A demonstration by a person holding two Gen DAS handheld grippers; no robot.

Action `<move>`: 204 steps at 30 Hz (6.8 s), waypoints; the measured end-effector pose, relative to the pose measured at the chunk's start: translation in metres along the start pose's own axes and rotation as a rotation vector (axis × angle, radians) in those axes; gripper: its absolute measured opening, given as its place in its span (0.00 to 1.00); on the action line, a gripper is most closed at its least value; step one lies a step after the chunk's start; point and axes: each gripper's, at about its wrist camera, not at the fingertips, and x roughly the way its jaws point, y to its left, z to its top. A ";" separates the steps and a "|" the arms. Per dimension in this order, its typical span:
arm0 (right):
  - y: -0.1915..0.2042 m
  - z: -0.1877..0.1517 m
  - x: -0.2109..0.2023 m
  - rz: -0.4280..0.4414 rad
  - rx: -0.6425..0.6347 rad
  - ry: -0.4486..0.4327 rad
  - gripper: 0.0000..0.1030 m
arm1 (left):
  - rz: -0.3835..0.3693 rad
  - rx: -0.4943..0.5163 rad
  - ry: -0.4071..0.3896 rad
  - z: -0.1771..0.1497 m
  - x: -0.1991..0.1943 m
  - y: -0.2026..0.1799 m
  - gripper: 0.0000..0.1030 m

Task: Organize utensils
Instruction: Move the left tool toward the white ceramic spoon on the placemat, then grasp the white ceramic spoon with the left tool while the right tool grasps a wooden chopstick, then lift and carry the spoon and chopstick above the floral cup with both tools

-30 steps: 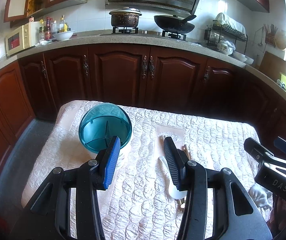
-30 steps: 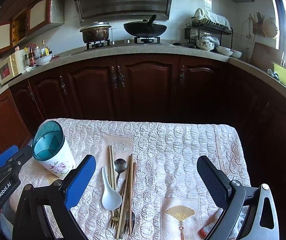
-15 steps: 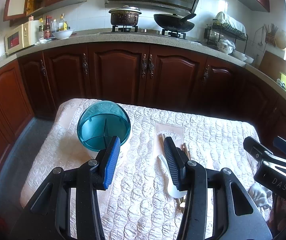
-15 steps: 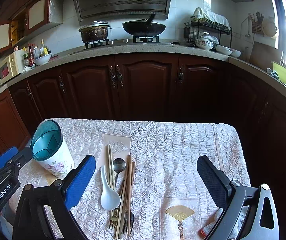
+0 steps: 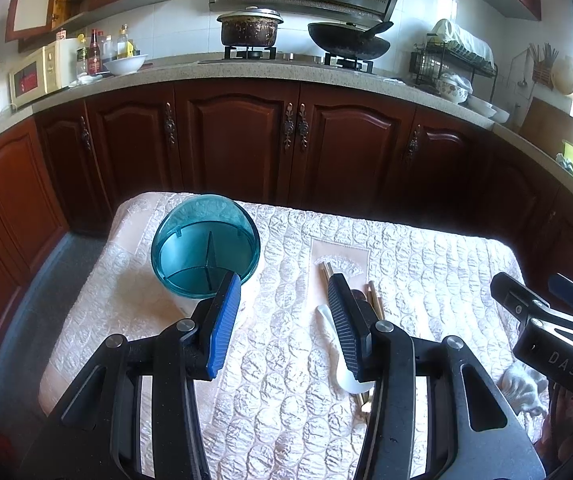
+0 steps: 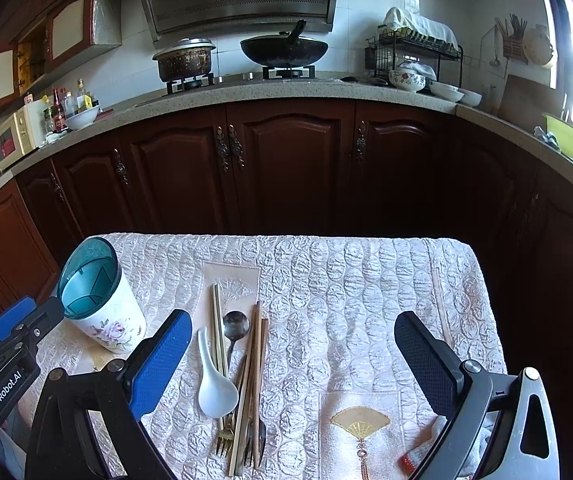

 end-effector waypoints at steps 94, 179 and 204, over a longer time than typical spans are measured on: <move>-0.022 -0.039 0.152 0.242 -0.016 0.289 0.63 | -0.063 -0.126 0.318 -0.053 0.158 -0.023 0.43; 0.098 0.122 0.004 0.636 -0.133 -0.064 0.06 | -0.082 -0.025 -0.020 0.096 -0.004 0.105 0.06; 0.213 0.113 0.114 0.591 -0.206 -0.087 0.06 | 0.101 0.078 0.088 0.070 0.110 0.125 0.06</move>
